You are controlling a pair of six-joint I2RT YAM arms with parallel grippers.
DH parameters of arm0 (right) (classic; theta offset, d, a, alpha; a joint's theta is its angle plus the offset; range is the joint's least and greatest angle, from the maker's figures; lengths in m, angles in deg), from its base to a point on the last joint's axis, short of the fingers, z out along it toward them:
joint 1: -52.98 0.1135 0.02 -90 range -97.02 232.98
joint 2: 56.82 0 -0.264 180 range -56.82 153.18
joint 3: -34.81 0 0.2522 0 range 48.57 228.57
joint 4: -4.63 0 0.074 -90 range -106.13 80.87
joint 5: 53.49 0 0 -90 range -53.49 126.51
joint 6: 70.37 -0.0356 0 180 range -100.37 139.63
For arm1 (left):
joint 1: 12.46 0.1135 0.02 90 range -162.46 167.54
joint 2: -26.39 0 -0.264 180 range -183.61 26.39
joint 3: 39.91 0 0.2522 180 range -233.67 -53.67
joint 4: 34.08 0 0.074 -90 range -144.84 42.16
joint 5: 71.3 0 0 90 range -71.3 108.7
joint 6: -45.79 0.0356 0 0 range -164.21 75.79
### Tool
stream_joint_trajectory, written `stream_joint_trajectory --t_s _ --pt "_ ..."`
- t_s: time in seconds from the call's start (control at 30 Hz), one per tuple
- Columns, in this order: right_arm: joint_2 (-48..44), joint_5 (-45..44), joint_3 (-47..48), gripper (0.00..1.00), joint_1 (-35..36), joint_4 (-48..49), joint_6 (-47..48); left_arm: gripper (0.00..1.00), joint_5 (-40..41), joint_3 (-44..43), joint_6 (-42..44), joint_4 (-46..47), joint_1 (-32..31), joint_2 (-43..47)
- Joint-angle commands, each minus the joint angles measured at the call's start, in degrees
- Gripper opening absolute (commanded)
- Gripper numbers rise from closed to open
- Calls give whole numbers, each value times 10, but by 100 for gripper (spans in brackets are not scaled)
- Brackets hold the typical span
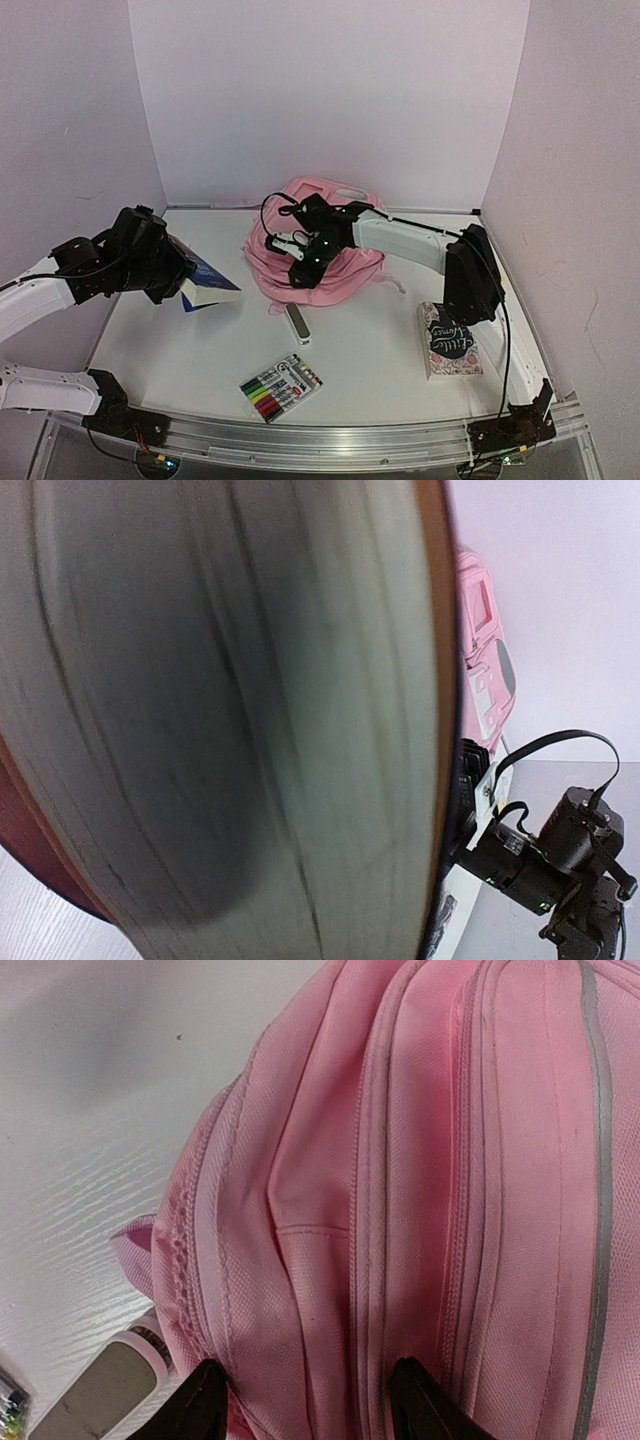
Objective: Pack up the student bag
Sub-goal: Place the book in the student bag.
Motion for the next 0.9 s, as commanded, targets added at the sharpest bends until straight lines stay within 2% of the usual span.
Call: stream_joint_trajectory --t_s 0.0,0.1,0.17,0.33,0.47,0.7,0.87 --pt "1 -49 -4 39 4 10 19 0 29 -45 44 93 -4 5" --pt "-8 -47 17 11 5 9 2 0 15 -37 57 115 -4 -3" --pt "-26 -39 25 0 4 9 -12 0 10 -20 61 140 -4 3" --pt "-80 -14 40 0 5 4 -50 0 -11 53 72 268 -4 45" --pt "-104 20 74 0 -8 5 -111 0 -45 95 81 359 -4 39" --pt "-123 97 147 0 -45 11 -202 0 -133 80 104 484 -4 -68" --pt "-130 127 182 0 -66 43 -256 0 -153 78 105 628 -4 -160"
